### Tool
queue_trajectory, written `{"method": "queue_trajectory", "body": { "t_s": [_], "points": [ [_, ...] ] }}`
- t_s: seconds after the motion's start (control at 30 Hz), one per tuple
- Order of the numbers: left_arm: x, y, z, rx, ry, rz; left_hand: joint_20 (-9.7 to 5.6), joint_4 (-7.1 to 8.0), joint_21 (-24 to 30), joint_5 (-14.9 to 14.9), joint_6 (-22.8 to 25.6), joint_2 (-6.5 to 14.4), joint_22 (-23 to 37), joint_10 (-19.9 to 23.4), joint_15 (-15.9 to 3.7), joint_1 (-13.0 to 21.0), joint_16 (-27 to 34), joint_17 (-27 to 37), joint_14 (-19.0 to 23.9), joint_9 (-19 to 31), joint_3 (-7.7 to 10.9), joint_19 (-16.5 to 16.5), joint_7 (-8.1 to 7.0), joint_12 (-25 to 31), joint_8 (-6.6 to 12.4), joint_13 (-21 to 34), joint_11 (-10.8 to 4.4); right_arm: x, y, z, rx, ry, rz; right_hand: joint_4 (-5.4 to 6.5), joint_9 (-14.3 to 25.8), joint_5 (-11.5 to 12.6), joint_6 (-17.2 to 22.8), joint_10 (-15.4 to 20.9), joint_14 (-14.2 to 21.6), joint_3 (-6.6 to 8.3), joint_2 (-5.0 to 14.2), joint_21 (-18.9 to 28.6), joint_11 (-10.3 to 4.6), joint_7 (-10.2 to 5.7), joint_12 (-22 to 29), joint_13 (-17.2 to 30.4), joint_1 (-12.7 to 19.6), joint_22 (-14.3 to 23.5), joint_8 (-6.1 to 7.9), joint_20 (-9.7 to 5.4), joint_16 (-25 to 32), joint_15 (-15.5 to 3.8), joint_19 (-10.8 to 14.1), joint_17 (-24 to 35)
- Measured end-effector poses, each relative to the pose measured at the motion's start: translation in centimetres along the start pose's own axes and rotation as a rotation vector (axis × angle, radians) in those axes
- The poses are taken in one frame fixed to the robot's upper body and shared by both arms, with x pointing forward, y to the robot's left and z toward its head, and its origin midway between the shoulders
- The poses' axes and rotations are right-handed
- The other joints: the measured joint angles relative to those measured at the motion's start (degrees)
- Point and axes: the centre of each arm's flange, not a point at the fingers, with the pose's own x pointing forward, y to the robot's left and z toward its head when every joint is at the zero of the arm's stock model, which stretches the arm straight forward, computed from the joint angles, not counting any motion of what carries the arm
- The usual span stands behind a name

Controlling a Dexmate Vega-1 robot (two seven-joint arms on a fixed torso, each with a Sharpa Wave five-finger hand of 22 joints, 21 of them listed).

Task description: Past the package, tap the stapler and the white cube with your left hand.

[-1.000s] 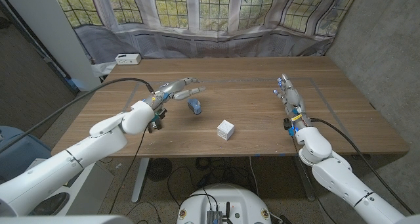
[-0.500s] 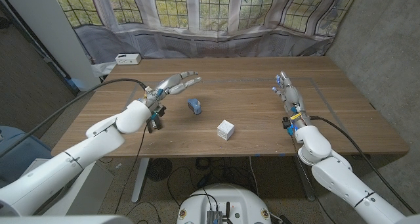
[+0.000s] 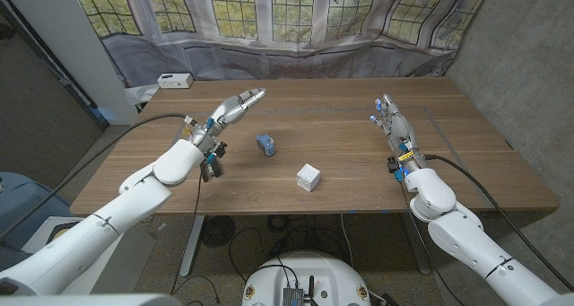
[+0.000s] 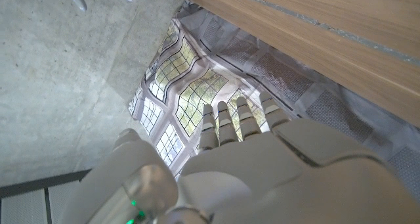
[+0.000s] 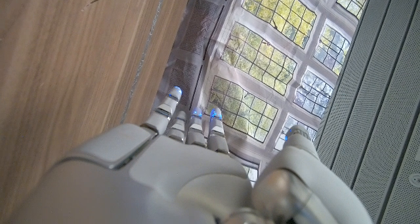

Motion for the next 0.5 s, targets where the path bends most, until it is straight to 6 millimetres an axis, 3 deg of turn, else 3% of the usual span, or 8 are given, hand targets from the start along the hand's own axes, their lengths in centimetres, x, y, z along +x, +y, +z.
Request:
{"method": "queue_trajectory", "body": {
  "t_s": [0.3,0.5],
  "points": [
    [0.0,0.5,-1.4,-0.224,-0.038,0.038,0.02,-0.11,0.0,0.0,-0.5,0.0,0.0,0.3,-0.22,0.0,0.0,0.0,0.4,0.0,-0.11,0.7,0.09,0.0,0.00,0.0,0.31,0.9,-0.5,0.2,-0.009,-0.014,0.020,-0.08,-0.1,0.0,0.0,0.0,0.4,-0.09,0.00,0.0,0.00,0.00,0.0,0.0,0.0,0.0,0.00,-0.72,0.1,-0.38,0.7,0.0],
    [0.0,0.8,-2.5,-0.346,-0.045,0.067,-0.14,-0.15,0.2,0.0,-2.6,-0.2,0.0,-0.6,-0.28,0.2,0.0,0.0,0.3,0.0,-0.16,1.7,1.22,0.0,-0.64,0.0,1.16,1.4,-0.7,0.1,-0.012,-0.013,0.035,-0.08,-0.1,0.0,0.0,0.0,0.4,-0.08,0.00,0.0,0.00,-0.01,0.0,-0.1,0.0,0.0,0.00,-0.71,0.1,-0.38,0.7,-0.1]
  ]
}}
